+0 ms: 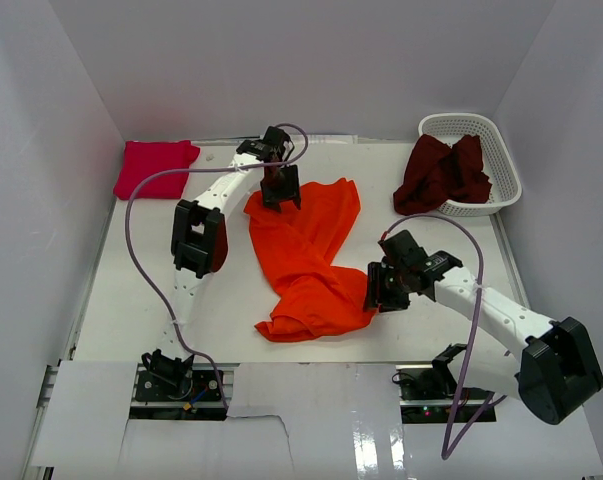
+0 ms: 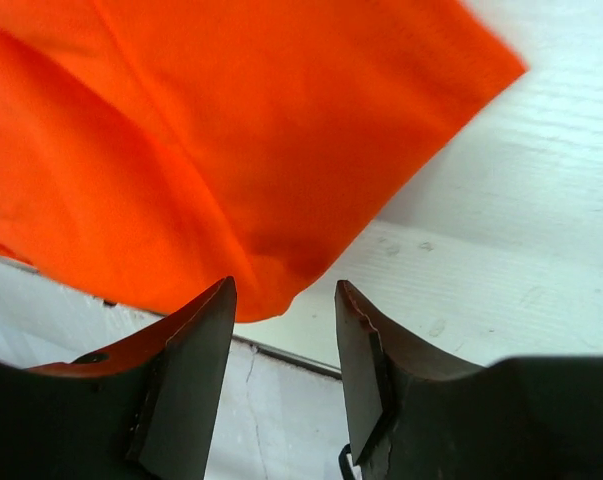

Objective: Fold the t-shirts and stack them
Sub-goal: Flatten out the tshirt

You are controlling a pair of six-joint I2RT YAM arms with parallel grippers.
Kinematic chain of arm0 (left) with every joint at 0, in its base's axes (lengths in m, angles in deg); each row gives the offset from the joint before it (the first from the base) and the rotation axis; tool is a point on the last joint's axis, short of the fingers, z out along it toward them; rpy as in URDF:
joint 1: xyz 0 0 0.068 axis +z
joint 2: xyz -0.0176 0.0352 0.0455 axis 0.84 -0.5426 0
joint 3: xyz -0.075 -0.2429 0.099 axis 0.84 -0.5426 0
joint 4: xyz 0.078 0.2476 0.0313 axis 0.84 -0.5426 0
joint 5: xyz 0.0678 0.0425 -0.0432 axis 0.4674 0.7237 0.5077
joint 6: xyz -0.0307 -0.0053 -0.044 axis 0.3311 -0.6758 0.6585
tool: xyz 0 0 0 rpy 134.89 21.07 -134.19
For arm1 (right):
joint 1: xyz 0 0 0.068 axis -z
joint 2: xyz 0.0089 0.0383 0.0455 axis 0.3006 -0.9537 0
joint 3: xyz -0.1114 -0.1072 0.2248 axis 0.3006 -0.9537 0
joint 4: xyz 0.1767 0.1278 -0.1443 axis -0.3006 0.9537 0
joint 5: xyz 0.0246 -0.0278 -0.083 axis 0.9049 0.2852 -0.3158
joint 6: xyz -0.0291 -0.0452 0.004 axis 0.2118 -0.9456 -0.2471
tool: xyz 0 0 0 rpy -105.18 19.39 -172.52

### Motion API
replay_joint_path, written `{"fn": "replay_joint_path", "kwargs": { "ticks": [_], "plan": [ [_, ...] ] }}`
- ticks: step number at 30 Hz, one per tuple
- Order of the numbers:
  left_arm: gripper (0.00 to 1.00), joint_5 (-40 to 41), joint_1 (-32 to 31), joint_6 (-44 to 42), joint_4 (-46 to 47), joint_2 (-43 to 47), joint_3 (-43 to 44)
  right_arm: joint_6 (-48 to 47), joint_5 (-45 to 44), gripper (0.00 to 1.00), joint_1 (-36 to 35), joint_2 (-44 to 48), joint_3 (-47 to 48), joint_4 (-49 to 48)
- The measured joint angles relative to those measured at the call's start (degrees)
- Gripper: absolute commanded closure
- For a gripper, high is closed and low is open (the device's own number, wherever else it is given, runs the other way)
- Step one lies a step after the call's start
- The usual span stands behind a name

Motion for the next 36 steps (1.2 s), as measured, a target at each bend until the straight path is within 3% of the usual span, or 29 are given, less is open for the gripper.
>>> {"fn": "replay_joint_path", "kwargs": {
  "ticks": [15,22,36],
  "plan": [
    [0.33,1.9,1.9,-1.8,0.1,1.2,-8.8,-3.9,-13.0,0.51,8.1,-9.8,0.7,-1.2],
    [0.33,2.3,3.7,-2.5,0.3,3.9,-12.9,-7.0,-13.2,0.51,11.2,-13.0,2.7,-5.3],
    [0.33,2.6,4.2,-3.1,0.7,4.5,-13.0,-8.5,-9.5,0.55,11.6,-18.6,4.2,-12.1]
  ]
}}
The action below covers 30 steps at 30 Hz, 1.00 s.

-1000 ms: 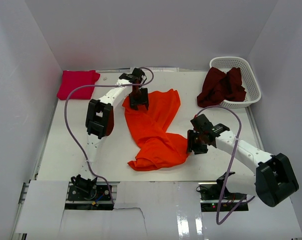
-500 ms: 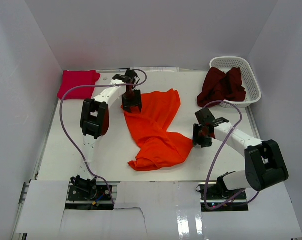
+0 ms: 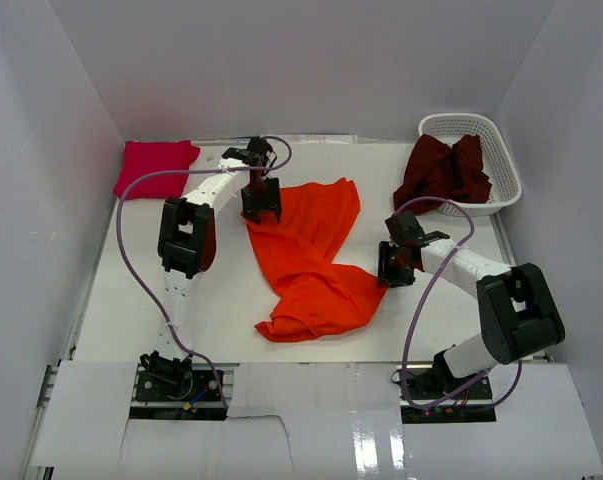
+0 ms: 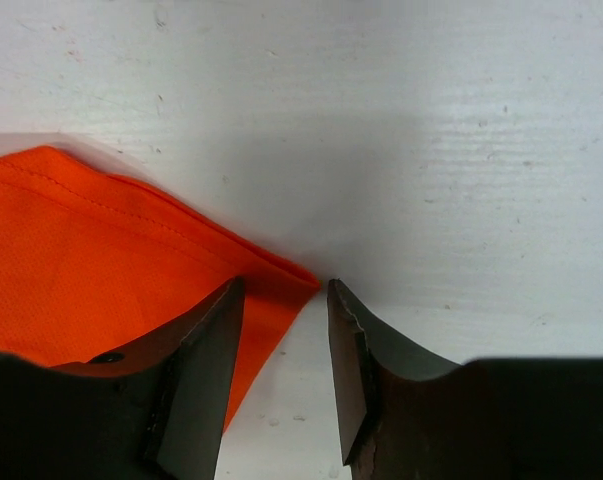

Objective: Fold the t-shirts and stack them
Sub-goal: Flatten out the tshirt

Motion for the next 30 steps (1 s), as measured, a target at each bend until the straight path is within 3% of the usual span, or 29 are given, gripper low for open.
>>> {"fn": "replay_joint_path", "kwargs": {
  "ticks": [3,7,12,14,15,30],
  "plan": [
    [0.33,0.0,0.1,-0.2,0.1,0.0,0.0,0.0,0.6,0.58,0.0,-0.5,0.0,-2.0],
    [0.33,0.0,0.5,-0.4,0.2,0.1,-0.1,-0.2,1.1,0.72,0.1,-1.4,0.2,-4.2],
    [0.33,0.0,1.4,-0.8,0.2,0.9,-0.9,-0.2,1.7,0.75,0.1,-1.7,0.3,-5.3],
    [0.33,0.0,2.1,-0.9,0.3,1.2,-1.2,-0.2,1.7,0.91,0.1,-1.7,0.2,-5.5],
    [0.33,0.1,2.5,-1.0,0.5,1.5,-1.7,-0.3,1.8,0.92,0.1,-1.7,0.1,-5.6],
    [0.33,2.0,8.0,-1.4,5.0,12.2,-14.9,-1.6,2.1,0.92,0.5,-1.7,3.2,-1.0]
  ]
}}
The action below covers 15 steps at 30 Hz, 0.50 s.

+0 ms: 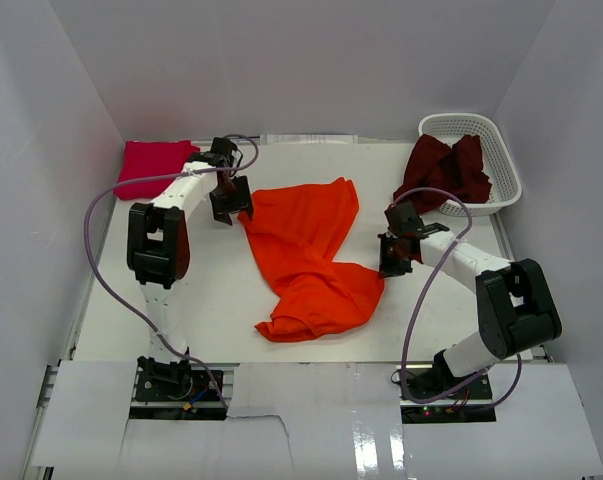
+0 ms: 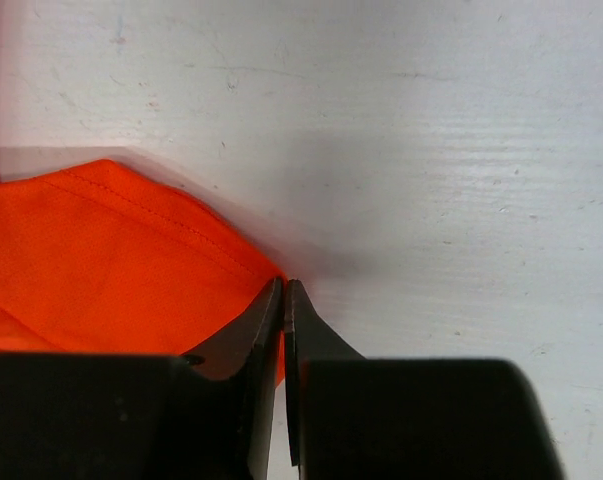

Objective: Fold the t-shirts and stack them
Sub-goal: Flatten out the tshirt

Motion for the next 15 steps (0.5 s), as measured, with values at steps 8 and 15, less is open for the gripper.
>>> {"fn": "replay_joint_path", "kwargs": {
  "ticks": [8,15],
  "plan": [
    [0.33,-1.7,1.6,0.7,2.3,0.1,-0.6,-2.0,0.0,0.92,3.5,0.6,7.9,5.1],
    [0.32,-3.2,2.3,1.7,3.3,-3.6,5.1,-3.0,1.5,0.92,5.1,4.3,8.1,8.1]
  ]
}}
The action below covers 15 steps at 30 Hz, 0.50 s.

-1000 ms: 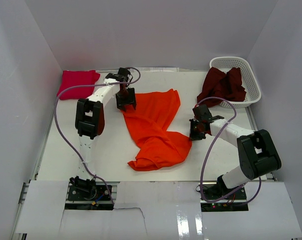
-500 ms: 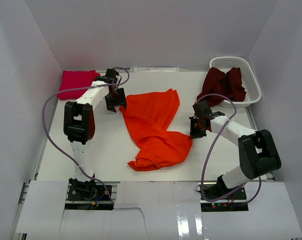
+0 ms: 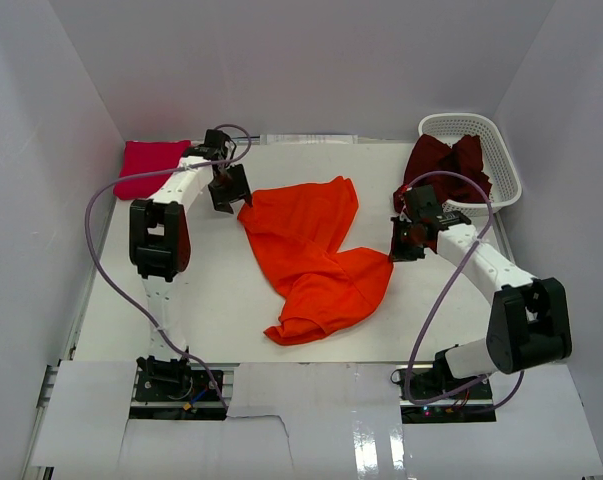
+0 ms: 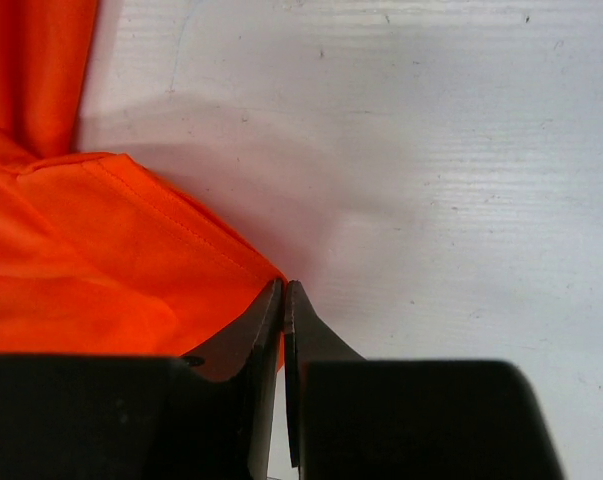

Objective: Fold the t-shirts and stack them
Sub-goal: Flatten out the tshirt

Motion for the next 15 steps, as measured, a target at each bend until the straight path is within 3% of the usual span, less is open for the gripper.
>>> {"fn": "replay_joint_path", "kwargs": {
  "ticks": [8,13,15],
  "plan": [
    [0.34,-3.5,0.0,0.7,0.5,-2.2,0.9,-0.7,1.1,0.92,1.6,4.7,-0.5,1.8],
    [0.59,-4.2,0.0,1.2,1.2,-2.3,-0.2,-1.4,1.1,0.92,2.4,4.8,-0.5,2.8],
    [0.64,-4.7,0.0,1.3,1.4,-2.5,-0.5,-1.5,1.2,0.92,2.7,4.9,-0.5,3.0]
  ]
}}
